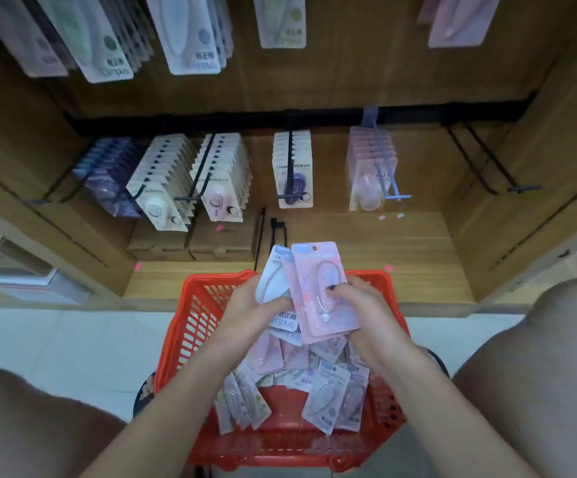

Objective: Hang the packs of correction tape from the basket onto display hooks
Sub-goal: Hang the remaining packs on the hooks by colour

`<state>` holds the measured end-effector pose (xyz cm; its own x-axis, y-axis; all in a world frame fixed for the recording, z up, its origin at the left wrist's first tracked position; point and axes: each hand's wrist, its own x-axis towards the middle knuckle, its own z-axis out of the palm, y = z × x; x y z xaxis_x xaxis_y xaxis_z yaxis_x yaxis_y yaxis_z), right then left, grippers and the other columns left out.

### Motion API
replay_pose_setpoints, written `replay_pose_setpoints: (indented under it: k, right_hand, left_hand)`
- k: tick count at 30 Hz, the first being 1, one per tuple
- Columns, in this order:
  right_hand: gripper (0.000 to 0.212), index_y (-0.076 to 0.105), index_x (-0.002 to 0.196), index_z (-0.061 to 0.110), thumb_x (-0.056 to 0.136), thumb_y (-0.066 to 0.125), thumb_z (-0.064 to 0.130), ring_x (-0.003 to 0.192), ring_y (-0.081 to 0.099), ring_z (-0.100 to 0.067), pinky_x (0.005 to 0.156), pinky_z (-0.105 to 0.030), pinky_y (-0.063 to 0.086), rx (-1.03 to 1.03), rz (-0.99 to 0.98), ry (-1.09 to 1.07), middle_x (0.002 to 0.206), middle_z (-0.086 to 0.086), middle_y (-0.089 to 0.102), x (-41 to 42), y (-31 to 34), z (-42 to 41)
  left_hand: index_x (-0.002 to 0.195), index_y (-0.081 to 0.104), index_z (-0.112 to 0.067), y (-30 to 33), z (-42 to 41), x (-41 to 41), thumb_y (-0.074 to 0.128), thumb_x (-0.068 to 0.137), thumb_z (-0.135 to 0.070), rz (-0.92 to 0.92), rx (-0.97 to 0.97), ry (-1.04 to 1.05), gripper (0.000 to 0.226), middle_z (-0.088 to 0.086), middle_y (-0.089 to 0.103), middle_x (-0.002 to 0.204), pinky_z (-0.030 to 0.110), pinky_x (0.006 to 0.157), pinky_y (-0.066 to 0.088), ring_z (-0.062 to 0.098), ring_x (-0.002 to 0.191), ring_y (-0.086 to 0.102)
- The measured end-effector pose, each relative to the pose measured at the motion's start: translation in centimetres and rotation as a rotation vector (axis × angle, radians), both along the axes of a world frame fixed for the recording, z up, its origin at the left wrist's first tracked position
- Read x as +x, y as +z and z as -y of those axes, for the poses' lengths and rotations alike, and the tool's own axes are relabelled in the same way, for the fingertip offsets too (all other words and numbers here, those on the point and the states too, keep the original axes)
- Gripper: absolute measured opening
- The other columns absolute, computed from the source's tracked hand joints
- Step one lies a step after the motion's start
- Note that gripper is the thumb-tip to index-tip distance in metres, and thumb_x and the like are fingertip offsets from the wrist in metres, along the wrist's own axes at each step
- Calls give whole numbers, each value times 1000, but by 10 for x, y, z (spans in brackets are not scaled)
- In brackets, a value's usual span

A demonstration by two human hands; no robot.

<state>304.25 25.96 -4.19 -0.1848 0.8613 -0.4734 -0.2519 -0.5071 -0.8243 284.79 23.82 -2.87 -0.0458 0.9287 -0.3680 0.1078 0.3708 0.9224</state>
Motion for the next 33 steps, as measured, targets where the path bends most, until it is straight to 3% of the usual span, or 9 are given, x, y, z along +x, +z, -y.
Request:
replay_pose_setpoints:
  k: [2, 6, 10, 17, 21, 24, 27, 30, 33]
  right_hand:
    - [34, 78, 106, 16, 74, 70, 24, 100, 74, -31, 86, -45, 52, 38, 12, -31, 110, -13, 77, 2, 15, 0]
    - [17, 82, 95, 26, 87, 69, 20, 102, 75, -26, 94, -45, 53, 121, -12, -56, 106, -8, 80, 13, 47, 2]
    - [28, 79, 106, 22, 79, 71, 26, 113, 72, -31, 108, -54, 49, 224, -8, -86, 112, -9, 79, 19, 75, 2]
    - [30, 76, 115, 8, 87, 72, 19, 119, 69, -39, 112, -65, 43, 341, -4, -142, 119, -17, 76, 40, 119, -17]
    - [22, 75, 116, 10, 98, 64, 8, 117, 70, -36, 111, -60, 46, 399, 62, -216, 117, -12, 77, 62, 149, -36]
    - [24, 71, 120, 10, 99, 62, 5, 114, 71, -33, 99, -48, 54, 458, 99, -305, 115, -8, 78, 82, 173, -49]
    - [24, 69, 122, 12, 100, 63, 5, 112, 73, -28, 95, -44, 56, 549, 92, -360, 118, -6, 77, 102, 200, -59]
    - [23, 67, 120, 14, 100, 63, 5, 113, 72, -22, 96, -43, 58, 641, 96, -409, 119, -3, 76, 118, 219, -72]
    - [24, 67, 122, 13, 100, 63, 8, 111, 73, -22, 93, -41, 58, 642, 118, -437, 119, -3, 75, 127, 229, -83]
  left_hand:
    - [109, 75, -16, 19, 0, 10, 80, 79, -16, 49, 32, 11, 30, 4, 80, 102, 32, 76, 56, 19, 93, 76]
    - [108, 76, -30, 44, -3, 23, 70, 93, -12, 157, 77, 102, 24, 4, 79, 106, 38, 74, 58, 23, 95, 77]
    - [123, 70, -29, 66, -8, 34, 74, 95, -28, 142, 186, 82, 28, -1, 77, 118, 43, 94, 57, 21, 110, 74]
    - [124, 67, -30, 105, -38, 57, 74, 93, -39, 89, 351, 84, 32, -5, 77, 117, 55, 99, 56, 19, 110, 73]
    - [118, 70, -33, 131, -61, 67, 68, 89, -50, 66, 421, 88, 34, -3, 76, 117, 61, 99, 55, 23, 109, 73]
    - [109, 72, -38, 150, -78, 74, 67, 87, -50, 53, 456, 101, 25, -1, 76, 113, 63, 95, 56, 27, 106, 74]
    - [109, 71, -37, 167, -92, 81, 66, 91, -48, 52, 483, 78, 21, 0, 75, 111, 51, 79, 61, 26, 99, 74]
    - [109, 67, -27, 178, -104, 88, 64, 100, -35, 39, 511, 65, 13, -5, 72, 92, 22, 54, 44, 11, 66, 63]
    - [109, 65, -24, 183, -110, 93, 63, 101, -32, 16, 513, 43, 11, -9, 65, 83, 15, 47, 38, 2, 52, 53]
